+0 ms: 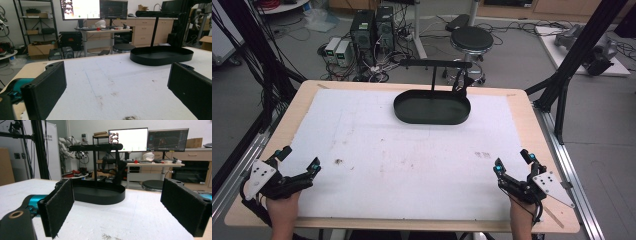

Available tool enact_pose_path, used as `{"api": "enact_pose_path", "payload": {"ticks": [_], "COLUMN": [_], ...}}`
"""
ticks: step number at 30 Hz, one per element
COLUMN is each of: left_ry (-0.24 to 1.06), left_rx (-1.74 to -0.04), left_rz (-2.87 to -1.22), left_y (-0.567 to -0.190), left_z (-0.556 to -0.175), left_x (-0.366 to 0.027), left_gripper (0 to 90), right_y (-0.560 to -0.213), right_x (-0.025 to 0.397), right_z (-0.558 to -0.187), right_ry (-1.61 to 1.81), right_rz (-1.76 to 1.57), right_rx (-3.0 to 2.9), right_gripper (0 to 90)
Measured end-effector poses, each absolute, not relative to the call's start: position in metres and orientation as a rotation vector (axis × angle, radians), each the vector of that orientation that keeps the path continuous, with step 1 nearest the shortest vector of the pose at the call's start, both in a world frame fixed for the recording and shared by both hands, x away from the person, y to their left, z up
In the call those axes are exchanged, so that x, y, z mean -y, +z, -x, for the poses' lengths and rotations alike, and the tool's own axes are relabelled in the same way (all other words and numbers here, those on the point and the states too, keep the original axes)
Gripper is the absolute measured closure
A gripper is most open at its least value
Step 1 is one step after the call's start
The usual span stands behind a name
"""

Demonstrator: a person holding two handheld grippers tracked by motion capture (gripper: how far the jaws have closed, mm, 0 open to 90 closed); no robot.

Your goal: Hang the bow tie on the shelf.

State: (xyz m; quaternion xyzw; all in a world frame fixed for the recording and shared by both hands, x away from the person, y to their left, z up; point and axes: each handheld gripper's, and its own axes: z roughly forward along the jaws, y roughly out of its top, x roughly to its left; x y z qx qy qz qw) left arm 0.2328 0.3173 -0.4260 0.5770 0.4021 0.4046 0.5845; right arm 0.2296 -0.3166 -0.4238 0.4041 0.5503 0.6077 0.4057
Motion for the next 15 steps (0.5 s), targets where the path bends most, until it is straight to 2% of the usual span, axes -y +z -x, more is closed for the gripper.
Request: {"api": "enact_pose_path", "payload": {"ticks": [15], "left_ry": [0.944], "left_rx": [-0.939], "left_rz": [-1.354], "left_y": [-0.4268], "left_z": [-0.2331], "left_x": [-0.3173], "left_gripper": [2.5], "right_y": [-0.4228], "right_x": [0.3165], "right_z": [-0.2294], "right_ry": [1.515], "right_rz": [-1.008], "right_rx": [-1.396], "right_gripper": [10.9]}}
